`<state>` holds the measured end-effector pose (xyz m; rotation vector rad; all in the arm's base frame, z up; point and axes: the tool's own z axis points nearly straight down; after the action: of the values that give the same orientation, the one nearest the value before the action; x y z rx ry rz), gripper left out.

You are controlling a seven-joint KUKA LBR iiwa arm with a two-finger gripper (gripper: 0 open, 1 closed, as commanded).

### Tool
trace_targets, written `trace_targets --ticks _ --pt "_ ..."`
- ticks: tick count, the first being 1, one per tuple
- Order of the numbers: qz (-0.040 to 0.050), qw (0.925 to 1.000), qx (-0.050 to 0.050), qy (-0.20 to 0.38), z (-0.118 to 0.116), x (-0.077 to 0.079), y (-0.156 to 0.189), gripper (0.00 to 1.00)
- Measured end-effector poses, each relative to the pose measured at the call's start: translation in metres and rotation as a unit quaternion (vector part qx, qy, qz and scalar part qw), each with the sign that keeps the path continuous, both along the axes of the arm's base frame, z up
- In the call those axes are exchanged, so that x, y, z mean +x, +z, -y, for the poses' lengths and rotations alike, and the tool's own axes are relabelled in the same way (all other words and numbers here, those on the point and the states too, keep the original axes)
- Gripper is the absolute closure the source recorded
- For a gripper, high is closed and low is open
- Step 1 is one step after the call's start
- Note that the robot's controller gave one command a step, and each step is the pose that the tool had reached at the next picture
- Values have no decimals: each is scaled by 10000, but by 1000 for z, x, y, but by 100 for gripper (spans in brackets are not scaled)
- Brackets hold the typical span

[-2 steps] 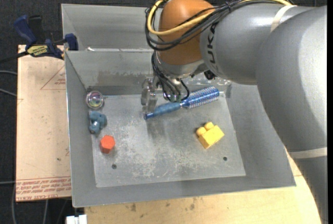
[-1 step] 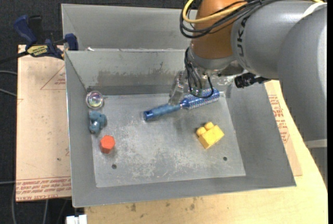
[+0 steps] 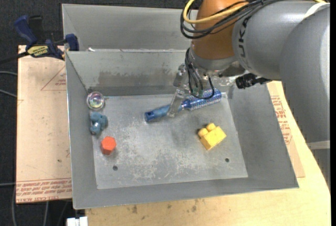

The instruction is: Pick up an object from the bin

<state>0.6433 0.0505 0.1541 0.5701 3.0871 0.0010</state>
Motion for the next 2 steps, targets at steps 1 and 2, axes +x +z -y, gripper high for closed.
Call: trace_targets --ticks 1,2 --pt "-43 10000 -2 -26 -8 -10 -86 0" --pt "10 9843 3 1764 -28 -26 -34 0"
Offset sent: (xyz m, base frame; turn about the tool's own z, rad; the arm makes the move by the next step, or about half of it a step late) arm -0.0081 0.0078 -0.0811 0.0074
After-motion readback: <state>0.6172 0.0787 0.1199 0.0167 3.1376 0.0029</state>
